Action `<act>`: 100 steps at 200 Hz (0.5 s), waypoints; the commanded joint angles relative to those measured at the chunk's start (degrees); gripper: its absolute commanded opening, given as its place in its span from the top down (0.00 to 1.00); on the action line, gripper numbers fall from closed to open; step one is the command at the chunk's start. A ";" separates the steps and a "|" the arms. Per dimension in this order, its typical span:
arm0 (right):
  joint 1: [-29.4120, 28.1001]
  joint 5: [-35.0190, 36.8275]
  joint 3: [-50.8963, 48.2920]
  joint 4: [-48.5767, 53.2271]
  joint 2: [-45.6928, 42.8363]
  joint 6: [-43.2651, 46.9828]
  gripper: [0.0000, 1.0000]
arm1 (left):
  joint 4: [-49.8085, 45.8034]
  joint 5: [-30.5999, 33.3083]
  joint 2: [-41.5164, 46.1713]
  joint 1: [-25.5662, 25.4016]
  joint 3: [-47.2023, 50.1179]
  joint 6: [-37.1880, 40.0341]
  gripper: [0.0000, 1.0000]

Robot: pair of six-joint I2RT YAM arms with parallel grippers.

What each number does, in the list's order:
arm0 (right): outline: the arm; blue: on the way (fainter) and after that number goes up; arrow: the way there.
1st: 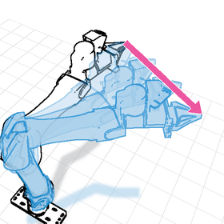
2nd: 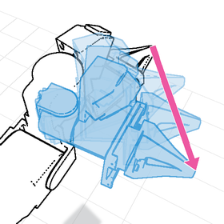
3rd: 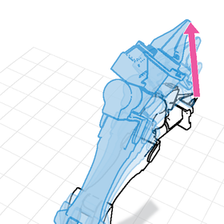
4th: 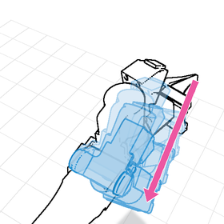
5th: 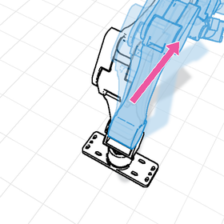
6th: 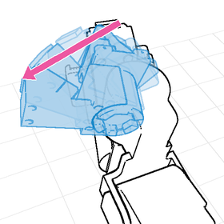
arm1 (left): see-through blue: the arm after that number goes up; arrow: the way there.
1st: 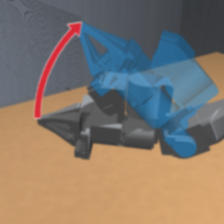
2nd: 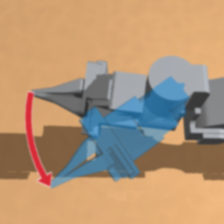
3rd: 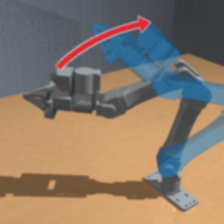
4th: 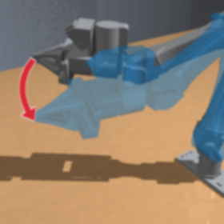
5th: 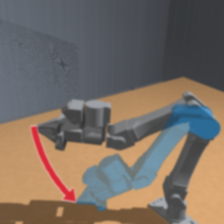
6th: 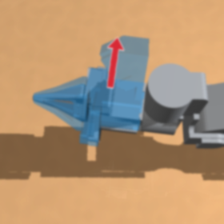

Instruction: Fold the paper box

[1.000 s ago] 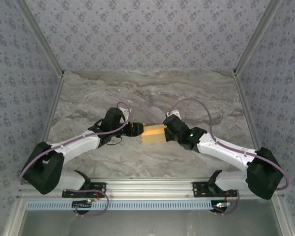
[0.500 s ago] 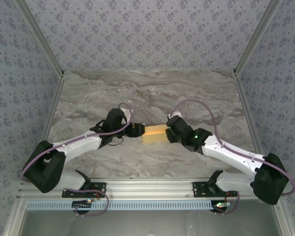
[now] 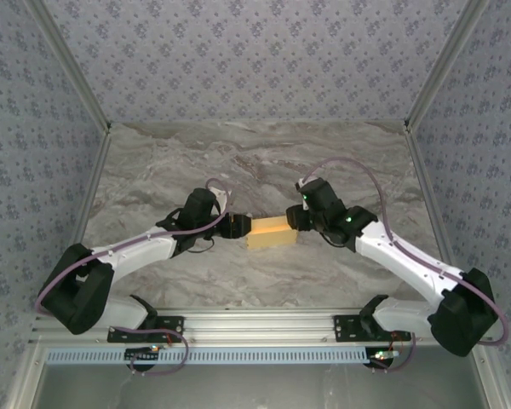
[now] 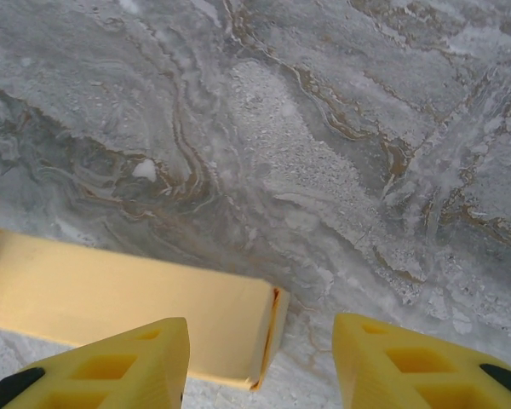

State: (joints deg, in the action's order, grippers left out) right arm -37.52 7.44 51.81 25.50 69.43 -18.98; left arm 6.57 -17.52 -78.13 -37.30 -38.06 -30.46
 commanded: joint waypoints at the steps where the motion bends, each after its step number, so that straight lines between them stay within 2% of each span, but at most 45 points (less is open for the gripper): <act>1: 3.04 -6.37 1.80 -0.74 2.68 0.62 0.51 | -2.79 1.01 -0.47 -0.55 0.20 1.62 0.37; 43: 6.40 -10.14 0.78 -0.72 6.28 0.96 0.53 | -2.92 0.82 -0.53 -0.57 -0.17 1.81 0.37; 100: 7.90 -12.78 -5.51 -2.84 5.60 -0.29 0.58 | -2.46 1.26 -0.44 -0.76 0.97 1.64 0.37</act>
State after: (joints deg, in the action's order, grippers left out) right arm -30.06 -3.38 49.71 22.35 75.46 -18.61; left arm 6.39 -17.23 -78.13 -37.56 -38.06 -30.00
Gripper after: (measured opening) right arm 0.425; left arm 0.628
